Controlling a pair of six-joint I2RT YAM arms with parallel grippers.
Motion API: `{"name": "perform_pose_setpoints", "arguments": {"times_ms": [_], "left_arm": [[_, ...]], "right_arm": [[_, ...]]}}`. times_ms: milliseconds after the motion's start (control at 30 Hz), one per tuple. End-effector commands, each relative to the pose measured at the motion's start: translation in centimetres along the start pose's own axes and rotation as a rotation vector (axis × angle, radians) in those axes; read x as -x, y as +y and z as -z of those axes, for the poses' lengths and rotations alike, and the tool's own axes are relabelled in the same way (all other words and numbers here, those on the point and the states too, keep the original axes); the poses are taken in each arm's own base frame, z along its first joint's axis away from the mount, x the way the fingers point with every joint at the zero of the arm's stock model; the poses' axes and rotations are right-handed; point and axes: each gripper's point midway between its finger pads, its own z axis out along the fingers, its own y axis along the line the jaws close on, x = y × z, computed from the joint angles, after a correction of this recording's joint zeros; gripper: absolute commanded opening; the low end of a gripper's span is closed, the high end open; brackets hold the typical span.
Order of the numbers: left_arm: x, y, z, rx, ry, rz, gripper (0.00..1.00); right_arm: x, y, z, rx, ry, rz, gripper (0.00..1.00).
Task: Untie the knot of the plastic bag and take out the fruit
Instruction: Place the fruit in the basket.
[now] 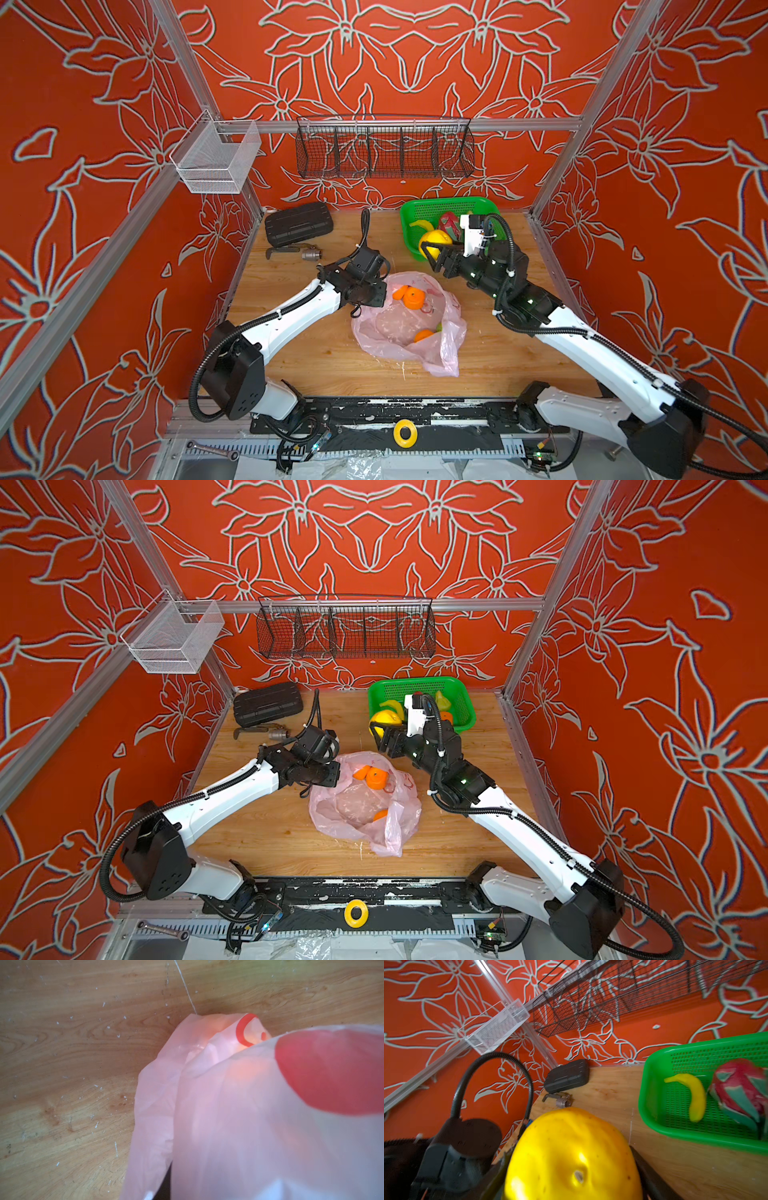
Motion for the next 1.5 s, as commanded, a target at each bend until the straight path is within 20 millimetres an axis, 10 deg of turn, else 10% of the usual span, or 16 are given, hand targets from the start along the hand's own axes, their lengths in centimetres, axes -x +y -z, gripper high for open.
{"name": "perform_pose_setpoints", "arguments": {"times_ms": [0,300,600,1033,1467], "left_arm": [[-0.2,1.0,0.6,0.026,-0.018,0.021,0.21],[-3.1,4.7,0.7,0.065,0.004,0.141,0.08],[-3.8,7.1,2.3,0.083,-0.030,0.214,0.05],[-1.3,7.4,6.9,0.059,-0.147,0.245,0.52],[1.8,4.5,11.3,-0.077,-0.238,0.220,0.91]], "right_arm": [[1.7,-1.7,-0.2,-0.060,-0.046,-0.038,0.59],[3.6,-6.8,-1.8,-0.202,-0.044,-0.006,0.59],[2.2,-13.9,-8.7,-0.279,0.116,-0.046,0.59],[-4.4,-20.7,-20.7,-0.282,0.296,-0.107,0.57],[-6.1,-25.4,-28.5,-0.316,0.302,-0.050,0.59]]}}
